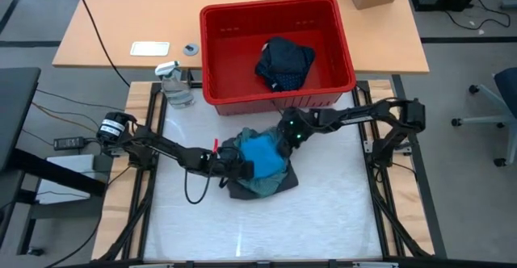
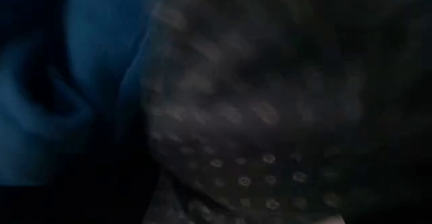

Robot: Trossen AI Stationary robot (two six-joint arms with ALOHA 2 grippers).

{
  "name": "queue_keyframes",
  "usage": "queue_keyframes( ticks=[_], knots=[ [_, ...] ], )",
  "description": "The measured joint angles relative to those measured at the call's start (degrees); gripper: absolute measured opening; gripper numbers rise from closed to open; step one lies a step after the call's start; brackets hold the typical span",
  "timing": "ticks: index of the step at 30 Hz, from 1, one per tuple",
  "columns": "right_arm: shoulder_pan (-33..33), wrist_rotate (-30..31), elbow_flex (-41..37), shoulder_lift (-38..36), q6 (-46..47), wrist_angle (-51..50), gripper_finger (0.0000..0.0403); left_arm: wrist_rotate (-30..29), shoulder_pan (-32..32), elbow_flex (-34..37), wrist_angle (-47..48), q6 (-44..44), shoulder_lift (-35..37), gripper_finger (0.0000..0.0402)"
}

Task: Fold laundry
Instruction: Put the stack of clothes into the red bin

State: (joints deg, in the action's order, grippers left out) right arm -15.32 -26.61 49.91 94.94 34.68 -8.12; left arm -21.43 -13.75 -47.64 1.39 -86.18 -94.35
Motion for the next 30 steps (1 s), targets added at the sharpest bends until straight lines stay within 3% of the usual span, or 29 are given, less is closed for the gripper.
queue_keyframes(
  ticks=[4,7,10,17,21,26,30],
  knots=[
    [-0.6,9.6,0.0,-4.8,0.0,-9.9,0.0389,0.1,-0.1,0.0,1.7,1.2,0.0,0.0089],
    [-0.3,12.6,-2.4,-6.8,1.4,-10.9,0.0375,0.1,-0.1,0.0,1.8,2.4,0.0,0.0089],
    [0.8,11.9,-7.6,-6.6,7.6,-3.2,0.0362,0.0,-0.1,0.0,2.0,4.2,-0.3,0.0089],
    [3.8,10.5,-17.6,-0.7,25.7,26.1,0.0356,0.7,-0.1,0.1,1.9,6.3,-2.8,0.0089],
    [6.3,11.3,-17.1,3.6,29.5,32.9,0.0354,1.7,0.3,0.0,-2.8,7.5,-6.1,0.0089],
    [9.1,11.3,-14.4,6.8,31.2,35.0,0.0346,2.9,1.4,0.1,-17.7,9.3,-11.9,0.0089],
    [9.7,11.3,-13.7,7.0,32.1,35.4,0.0304,3.4,1.9,0.3,-23.5,9.7,-14.6,0.0089]
  ],
)
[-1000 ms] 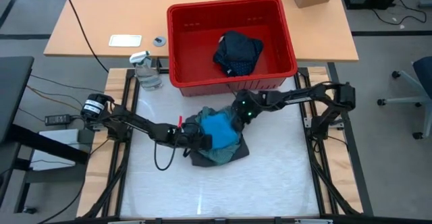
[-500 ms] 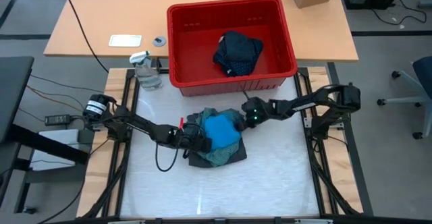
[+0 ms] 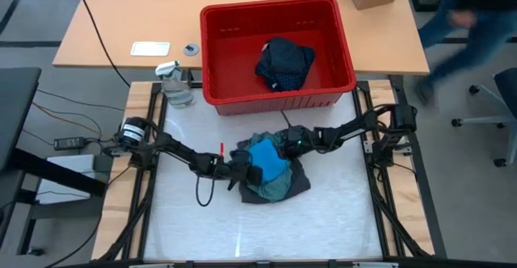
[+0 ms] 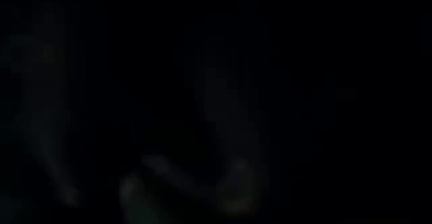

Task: Fold laundry
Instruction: Put the stack of clothes into the red bin

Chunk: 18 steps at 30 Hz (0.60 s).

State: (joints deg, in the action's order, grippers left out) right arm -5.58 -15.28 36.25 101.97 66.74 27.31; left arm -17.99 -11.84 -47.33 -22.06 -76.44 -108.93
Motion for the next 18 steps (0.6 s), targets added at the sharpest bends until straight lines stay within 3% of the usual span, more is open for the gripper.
queue_keyframes(
  ticks=[6,10,18],
  knots=[
    [-0.2,-3.8,0.1,0.1,0.4,1.2,0.0139,0.5,0.0,-0.4,-0.5,3.9,1.2,0.0089],
    [-1.0,-8.8,0.1,-0.6,-0.9,3.1,0.0130,0.1,-0.1,-0.6,0.0,5.3,3.8,0.0088],
    [-1.4,-10.5,0.0,-9.8,1.1,2.9,0.0130,-1.6,-0.2,-0.7,2.2,5.1,12.1,0.0088]
  ],
)
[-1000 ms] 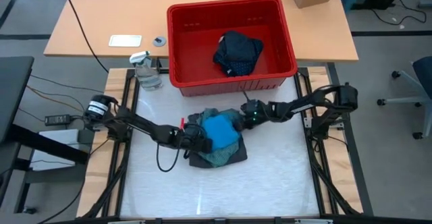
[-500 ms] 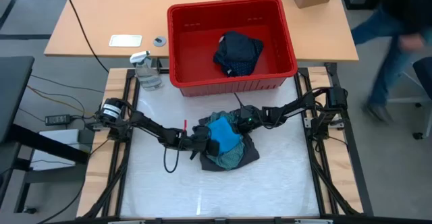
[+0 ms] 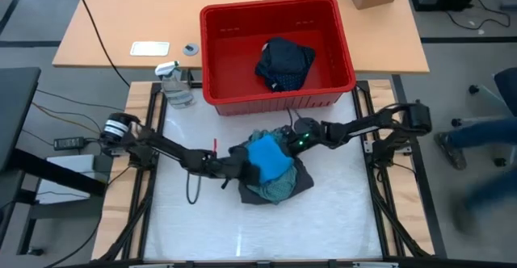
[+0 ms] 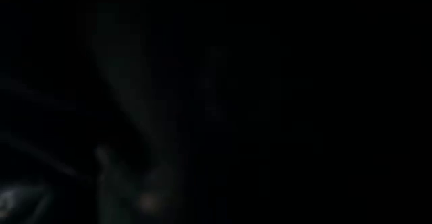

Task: Fold laundry
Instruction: Put the stack of clothes into the red bin

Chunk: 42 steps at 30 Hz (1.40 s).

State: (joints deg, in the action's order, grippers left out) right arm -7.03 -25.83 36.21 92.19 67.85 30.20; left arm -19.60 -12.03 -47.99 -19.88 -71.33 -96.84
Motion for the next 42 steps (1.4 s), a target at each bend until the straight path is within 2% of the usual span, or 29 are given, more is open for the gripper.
queue_keyframes(
  ticks=[4,7,10,13,18,21,24,31,35,39,42],
  knots=[
    [-0.3,-1.0,0.0,-6.3,1.9,0.5,0.0130,-2.0,0.0,-2.2,1.6,-0.8,5.5,0.0088],
    [-0.8,-0.8,0.7,-11.2,2.9,0.4,0.0130,-3.4,0.0,-7.2,10.0,0.6,9.0,0.0088],
    [-2.3,-0.8,2.8,-16.1,4.3,0.0,0.0130,-6.0,0.2,-14.9,20.1,2.2,10.9,0.0088],
    [-4.7,-2.5,6.6,-20.4,4.3,-2.2,0.0130,-8.1,1.1,-24.1,27.3,8.1,11.0,0.0088],
    [-11.2,-3.5,17.0,-22.3,-2.8,-12.7,0.0130,-10.3,7.4,-37.5,40.6,16.6,10.7,0.0088],
    [-16.2,-3.7,23.8,-19.4,-7.4,-17.8,0.0130,-7.2,14.0,-42.0,45.4,21.4,10.5,0.0088],
    [-22.0,-6.6,30.9,-14.7,-10.7,-20.1,0.0130,-0.3,21.9,-44.4,45.4,26.3,10.6,0.0088],
    [-33.0,-9.2,47.6,0.0,-12.2,-24.0,0.0130,15.9,41.9,-44.5,42.5,33.8,9.1,0.0088],
    [-37.7,-11.4,57.5,9.4,-13.0,-26.3,0.0130,24.8,50.7,-44.5,39.1,36.4,6.0,0.0088],
    [-39.6,-14.9,64.3,19.7,-13.9,-28.2,0.0130,29.4,55.8,-44.5,42.8,39.7,1.4,0.0088],
    [-39.6,-14.6,65.7,25.1,-16.3,-29.2,0.0130,28.8,57.8,-44.5,47.7,45.3,-2.3,0.0088]
  ],
)
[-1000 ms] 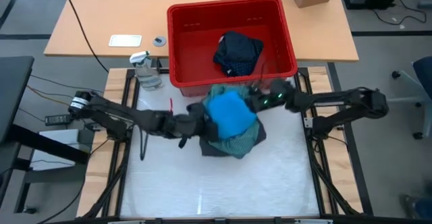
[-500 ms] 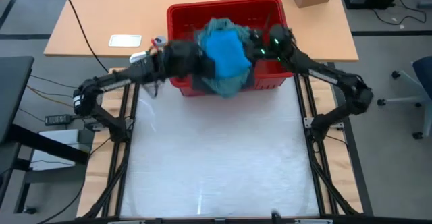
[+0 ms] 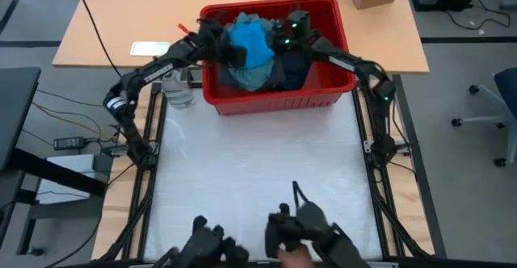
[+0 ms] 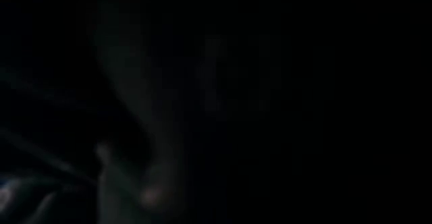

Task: Fold laundry
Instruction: Put the stack of clothes into the red bin

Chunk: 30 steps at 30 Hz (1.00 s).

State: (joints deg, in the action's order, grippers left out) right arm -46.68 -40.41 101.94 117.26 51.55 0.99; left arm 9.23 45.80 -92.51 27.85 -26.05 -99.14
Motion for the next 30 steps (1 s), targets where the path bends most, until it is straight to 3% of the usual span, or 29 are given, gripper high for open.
queue_keyframes(
  ticks=[3,5,11,15,20,24,30],
  knots=[
    [-0.7,1.2,0.1,3.8,-4.8,-4.4,0.0130,-2.5,1.1,-0.2,3.2,3.2,-4.6,0.0097],
    [-1.7,0.9,0.1,5.3,-8.0,-9.6,0.0135,-1.0,1.6,-0.2,4.3,4.8,-7.2,0.0131],
    [-4.4,6.9,0.1,5.5,-15.6,-26.9,0.0287,-0.5,2.4,0.0,6.3,9.2,-12.5,0.0258],
    [-5.8,15.2,0.2,1.6,-18.4,-34.1,0.0339,-1.2,2.5,0.0,7.2,9.3,-12.1,0.0305],
    [-6.6,25.3,0.2,-2.8,-24.3,-37.2,0.0345,-2.1,3.1,-1.1,14.2,8.7,-8.6,0.0318],
    [-7.0,25.7,0.2,-6.3,-29.7,-36.6,0.0345,-5.3,3.0,-4.2,17.8,11.4,-5.5,0.0316],
    [-6.6,22.7,0.2,-10.3,-36.9,-35.7,0.0345,-16.3,0.9,-5.5,19.3,28.1,-6.0,0.0313]
  ],
)
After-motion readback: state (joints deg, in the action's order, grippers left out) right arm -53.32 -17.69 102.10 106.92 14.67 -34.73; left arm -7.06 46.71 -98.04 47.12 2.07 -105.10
